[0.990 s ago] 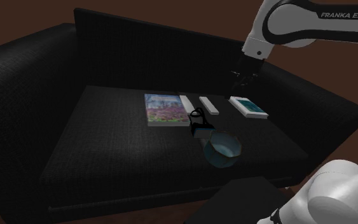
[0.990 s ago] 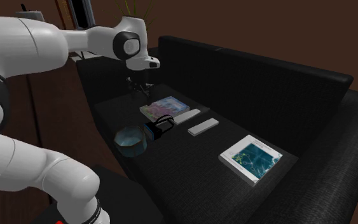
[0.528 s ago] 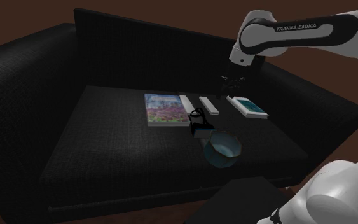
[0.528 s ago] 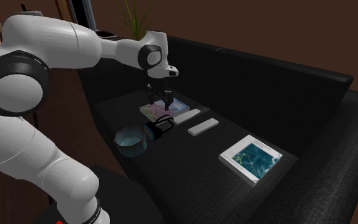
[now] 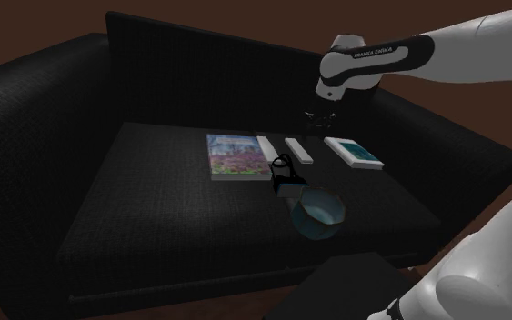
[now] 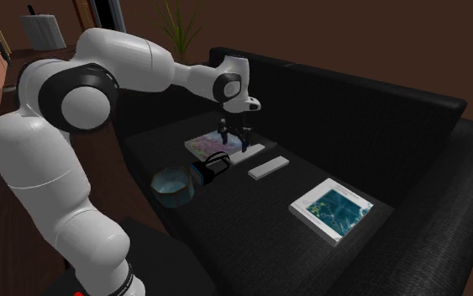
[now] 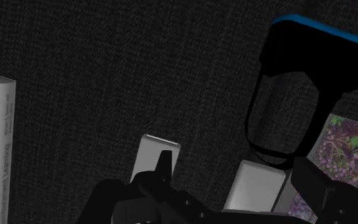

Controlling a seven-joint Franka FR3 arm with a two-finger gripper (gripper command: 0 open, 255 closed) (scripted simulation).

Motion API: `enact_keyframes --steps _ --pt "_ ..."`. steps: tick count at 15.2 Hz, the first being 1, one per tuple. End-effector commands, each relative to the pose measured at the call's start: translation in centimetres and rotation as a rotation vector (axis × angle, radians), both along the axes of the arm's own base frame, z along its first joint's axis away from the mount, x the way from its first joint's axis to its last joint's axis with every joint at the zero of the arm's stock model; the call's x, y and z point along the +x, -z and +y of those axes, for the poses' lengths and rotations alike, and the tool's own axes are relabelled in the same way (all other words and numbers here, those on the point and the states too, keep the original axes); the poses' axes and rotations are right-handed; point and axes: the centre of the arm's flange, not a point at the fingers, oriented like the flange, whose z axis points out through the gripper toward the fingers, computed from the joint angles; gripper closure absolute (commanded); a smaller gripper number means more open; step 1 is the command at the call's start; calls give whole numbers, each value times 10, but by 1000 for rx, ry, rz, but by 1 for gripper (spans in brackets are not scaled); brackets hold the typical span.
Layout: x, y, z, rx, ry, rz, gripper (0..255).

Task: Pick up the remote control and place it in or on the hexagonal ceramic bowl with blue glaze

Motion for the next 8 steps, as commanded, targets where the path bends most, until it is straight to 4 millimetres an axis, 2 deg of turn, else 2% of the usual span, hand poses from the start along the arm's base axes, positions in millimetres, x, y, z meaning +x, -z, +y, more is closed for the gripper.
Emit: enact_keyframes --steps 1,8 --pt "17 14 -13 -3 10 3 0" --pt "76 58 -68 -13 47 12 0"
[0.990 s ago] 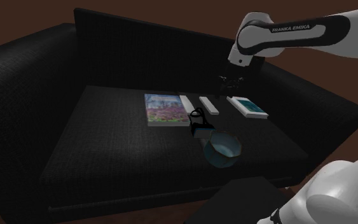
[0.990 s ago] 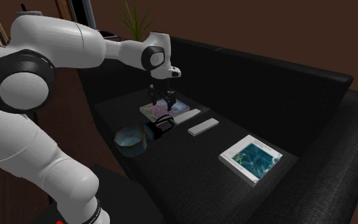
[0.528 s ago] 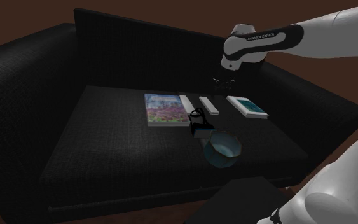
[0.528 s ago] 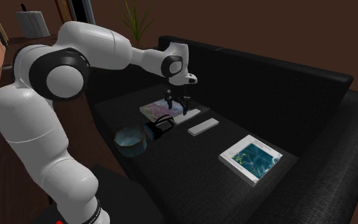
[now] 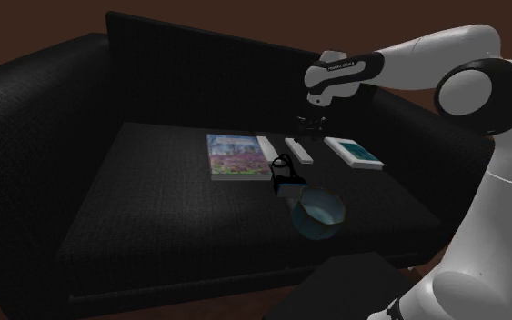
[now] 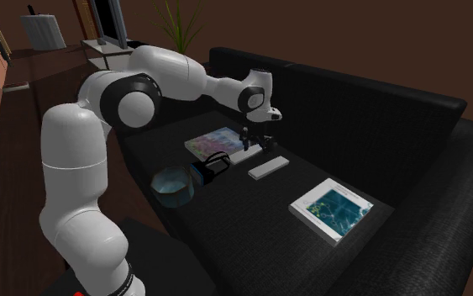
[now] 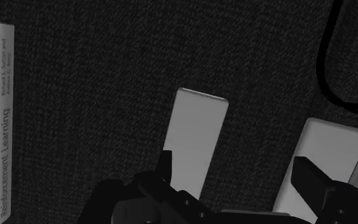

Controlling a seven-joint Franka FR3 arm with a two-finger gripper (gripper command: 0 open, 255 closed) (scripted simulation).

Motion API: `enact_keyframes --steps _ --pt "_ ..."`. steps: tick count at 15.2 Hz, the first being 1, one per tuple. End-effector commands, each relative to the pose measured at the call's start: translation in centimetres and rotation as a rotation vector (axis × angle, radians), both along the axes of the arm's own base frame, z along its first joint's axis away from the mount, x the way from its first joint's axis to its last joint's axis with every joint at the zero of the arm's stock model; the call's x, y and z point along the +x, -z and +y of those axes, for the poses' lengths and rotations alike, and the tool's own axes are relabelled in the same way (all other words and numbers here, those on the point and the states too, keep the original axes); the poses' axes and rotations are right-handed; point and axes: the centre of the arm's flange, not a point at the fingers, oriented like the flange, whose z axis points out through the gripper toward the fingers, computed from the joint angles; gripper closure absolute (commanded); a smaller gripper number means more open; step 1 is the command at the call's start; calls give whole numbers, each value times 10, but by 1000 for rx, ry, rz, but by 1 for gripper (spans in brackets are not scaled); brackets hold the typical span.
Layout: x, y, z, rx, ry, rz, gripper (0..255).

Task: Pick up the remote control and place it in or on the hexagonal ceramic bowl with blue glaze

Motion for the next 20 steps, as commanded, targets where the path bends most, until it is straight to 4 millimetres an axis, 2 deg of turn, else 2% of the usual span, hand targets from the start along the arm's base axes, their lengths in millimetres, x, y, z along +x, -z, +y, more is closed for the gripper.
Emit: enact_keyframes --steps 1,6,14,20 --pt "18 12 -14 -3 10 3 0" --pt "58 43 -55 -10 36 9 0" --pt "56 83 -55 -10 36 9 0" --pt "56 83 -55 -10 36 9 0"
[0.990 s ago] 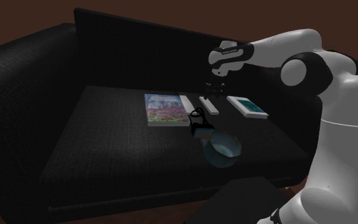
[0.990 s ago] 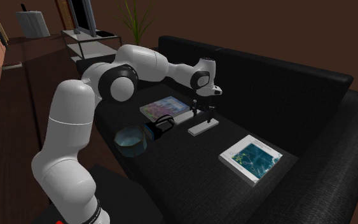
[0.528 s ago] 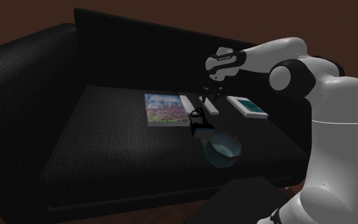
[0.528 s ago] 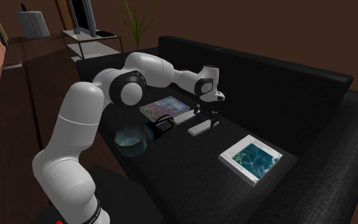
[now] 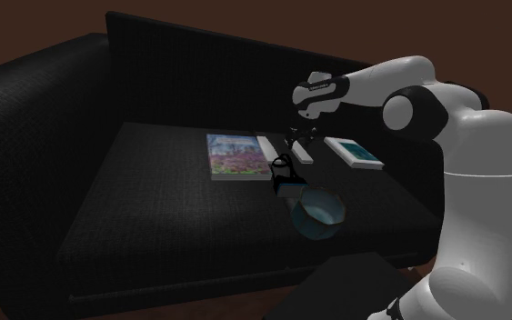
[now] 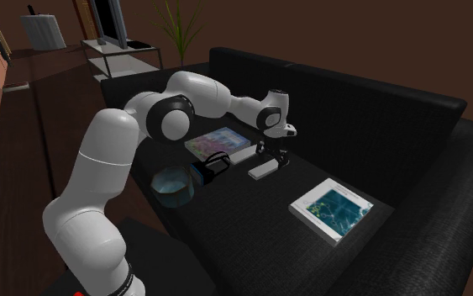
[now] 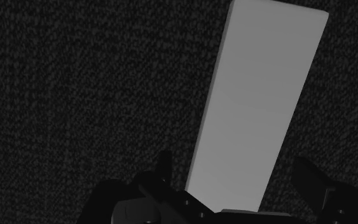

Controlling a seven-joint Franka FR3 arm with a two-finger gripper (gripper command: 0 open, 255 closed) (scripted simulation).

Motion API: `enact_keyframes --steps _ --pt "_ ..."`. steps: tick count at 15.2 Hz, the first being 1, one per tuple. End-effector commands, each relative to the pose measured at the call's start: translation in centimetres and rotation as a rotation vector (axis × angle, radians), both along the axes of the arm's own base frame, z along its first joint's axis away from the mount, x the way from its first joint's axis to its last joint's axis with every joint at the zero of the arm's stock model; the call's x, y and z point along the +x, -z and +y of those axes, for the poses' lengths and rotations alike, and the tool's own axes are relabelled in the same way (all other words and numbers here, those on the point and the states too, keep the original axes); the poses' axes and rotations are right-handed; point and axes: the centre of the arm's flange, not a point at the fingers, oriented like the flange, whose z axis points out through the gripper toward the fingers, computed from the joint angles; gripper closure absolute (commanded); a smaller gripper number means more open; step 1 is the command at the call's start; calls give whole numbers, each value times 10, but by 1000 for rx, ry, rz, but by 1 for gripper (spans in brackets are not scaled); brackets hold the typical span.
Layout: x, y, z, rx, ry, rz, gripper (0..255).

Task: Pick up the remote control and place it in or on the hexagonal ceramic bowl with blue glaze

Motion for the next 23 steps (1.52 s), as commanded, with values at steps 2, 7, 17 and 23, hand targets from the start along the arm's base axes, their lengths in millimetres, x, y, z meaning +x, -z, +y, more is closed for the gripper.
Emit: enact_keyframes --steps 2,7,17,23 --pt "0 0 0 0 0 0 0" --pt "0 0 0 0 0 0 255" --pt "0 -26 0 0 0 0 255" --pt "0 -58 0 0 0 0 255"
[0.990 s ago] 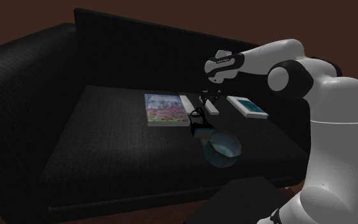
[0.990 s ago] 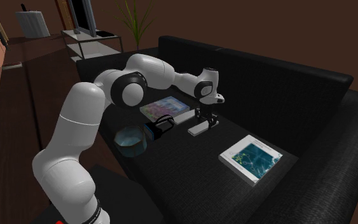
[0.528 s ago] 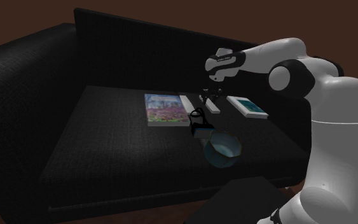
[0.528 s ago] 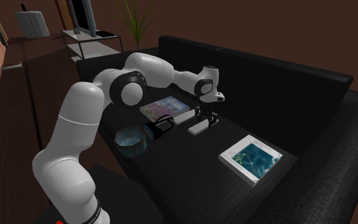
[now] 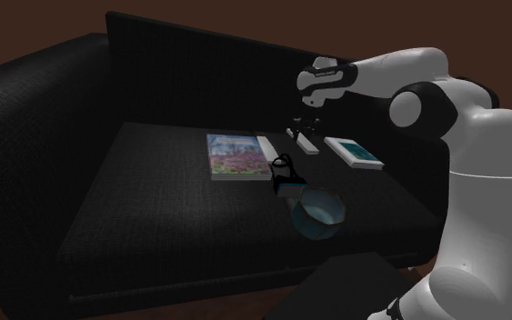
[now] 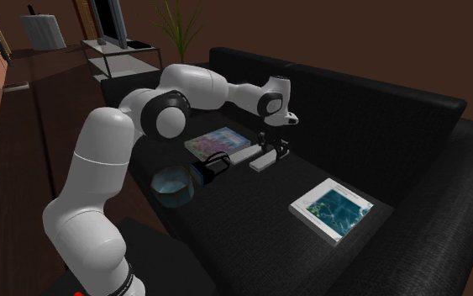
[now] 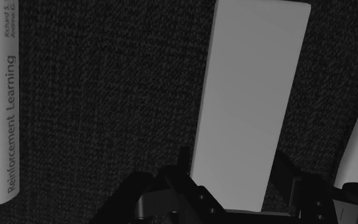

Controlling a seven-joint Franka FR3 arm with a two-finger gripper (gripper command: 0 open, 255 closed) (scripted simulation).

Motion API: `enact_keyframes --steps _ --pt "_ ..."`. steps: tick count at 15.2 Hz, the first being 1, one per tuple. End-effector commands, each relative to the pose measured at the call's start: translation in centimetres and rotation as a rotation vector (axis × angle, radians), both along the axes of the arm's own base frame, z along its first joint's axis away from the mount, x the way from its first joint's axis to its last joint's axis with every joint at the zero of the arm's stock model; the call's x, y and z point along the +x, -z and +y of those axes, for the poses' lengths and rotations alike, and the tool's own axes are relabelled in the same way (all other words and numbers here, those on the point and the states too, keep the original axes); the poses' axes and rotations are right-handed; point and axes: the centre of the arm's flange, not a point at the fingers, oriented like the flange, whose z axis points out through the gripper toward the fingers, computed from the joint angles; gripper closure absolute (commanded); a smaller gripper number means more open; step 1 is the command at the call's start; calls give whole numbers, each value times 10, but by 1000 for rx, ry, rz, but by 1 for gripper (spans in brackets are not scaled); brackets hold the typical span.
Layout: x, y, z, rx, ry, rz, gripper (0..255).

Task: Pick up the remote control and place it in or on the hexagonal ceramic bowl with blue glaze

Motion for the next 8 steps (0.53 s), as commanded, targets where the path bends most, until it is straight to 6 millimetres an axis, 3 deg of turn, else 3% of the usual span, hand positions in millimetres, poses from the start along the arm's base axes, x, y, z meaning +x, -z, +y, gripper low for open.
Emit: enact_keyframes --steps 1,8 --pt "0 -11 0 0 0 0 255" --pt "0 -48 0 0 0 0 255"
